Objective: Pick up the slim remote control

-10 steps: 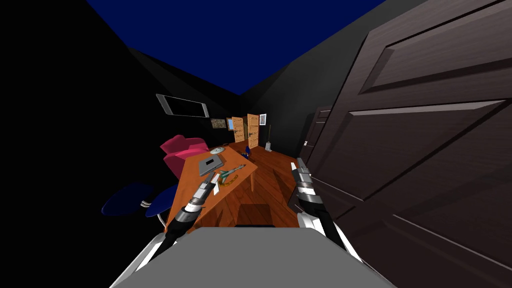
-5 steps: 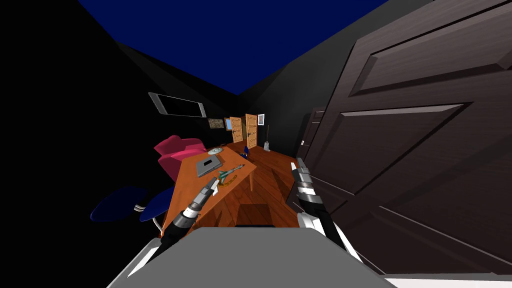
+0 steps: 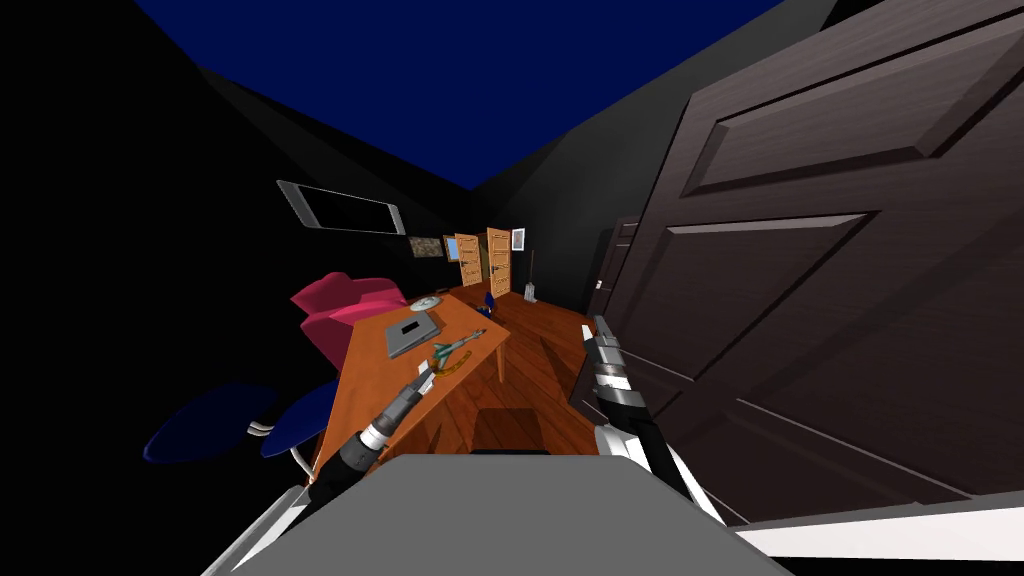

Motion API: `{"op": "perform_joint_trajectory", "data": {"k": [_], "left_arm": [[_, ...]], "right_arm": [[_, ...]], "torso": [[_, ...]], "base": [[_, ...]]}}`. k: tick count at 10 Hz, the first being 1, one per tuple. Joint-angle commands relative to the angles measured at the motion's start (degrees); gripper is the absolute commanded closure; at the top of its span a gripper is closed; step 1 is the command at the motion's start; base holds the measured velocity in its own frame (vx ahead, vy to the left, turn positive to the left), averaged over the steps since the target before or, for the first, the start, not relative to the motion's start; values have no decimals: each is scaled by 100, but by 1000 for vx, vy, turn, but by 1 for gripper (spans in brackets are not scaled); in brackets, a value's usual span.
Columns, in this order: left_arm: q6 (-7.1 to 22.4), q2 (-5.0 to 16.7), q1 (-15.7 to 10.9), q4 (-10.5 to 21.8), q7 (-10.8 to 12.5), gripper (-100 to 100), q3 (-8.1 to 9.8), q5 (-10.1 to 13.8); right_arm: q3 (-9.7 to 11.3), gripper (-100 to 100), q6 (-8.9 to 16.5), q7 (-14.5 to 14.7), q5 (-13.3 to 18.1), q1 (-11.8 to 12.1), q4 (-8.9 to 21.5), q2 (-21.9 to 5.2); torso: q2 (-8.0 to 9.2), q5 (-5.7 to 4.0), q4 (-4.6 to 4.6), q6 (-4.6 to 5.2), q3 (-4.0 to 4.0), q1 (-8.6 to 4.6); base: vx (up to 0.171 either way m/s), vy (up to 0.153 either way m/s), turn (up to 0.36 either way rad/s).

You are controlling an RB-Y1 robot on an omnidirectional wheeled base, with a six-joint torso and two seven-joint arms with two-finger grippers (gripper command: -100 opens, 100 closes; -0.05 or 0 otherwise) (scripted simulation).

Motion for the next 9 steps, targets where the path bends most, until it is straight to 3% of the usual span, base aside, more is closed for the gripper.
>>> {"op": "perform_joint_trajectory", "data": {"k": [1, 2, 3, 4, 5, 6, 7, 8, 9], "left_arm": [[11, 102, -19, 252, 113, -100, 12, -120], [-85, 257, -77, 515, 250, -100, 29, -361], [-85, 257, -77, 652, 250, -100, 29, -361], [-176, 407, -138, 865, 387, -100, 43, -607], [-176, 407, -138, 1049, 387, -100, 43, -608], [-263, 554, -204, 1248, 523, -100, 53, -842], [-263, 554, -204, 1445, 523, -100, 53, -858], [-346, 695, -272, 1682, 660, -100, 59, -1090], [-346, 695, -272, 1863, 660, -100, 59, -1111]], "right_arm": [[0, 0, 0, 0, 0, 0, 0, 0], [0, 0, 0, 0, 0, 0, 0, 0], [0, 0, 0, 0, 0, 0, 0, 0], [0, 0, 0, 0, 0, 1, 0, 0], [0, 0, 0, 0, 0, 0, 0, 0], [0, 0, 0, 0, 0, 1, 0, 0], [0, 0, 0, 0, 0, 0, 0, 0], [0, 0, 0, 0, 0, 1, 0, 0], [0, 0, 0, 0, 0, 1, 0, 0]], "torso": [[0, 0, 0, 0, 0, 0], [0, 0, 0, -2, 0, 0], [-2, -1, 0, 0, -1, 0], [-2, 0, -1, -2, -1, -1], [-3, -1, -1, -1, -2, -1], [-3, 0, -1, -3, -2, -1], [-6, -1, -1, 0, -3, -1], [-6, 0, -1, -3, -4, -1], [-8, 0, -2, -1, -4, 0]], "base": [[0, 8, -61], [3, 6, -100], [4, 8, -53], [8, 6, -94], [8, 8, -61], [13, 4, -99], [13, 7, -60], [18, 10, -81], [18, 9, -66]]}}
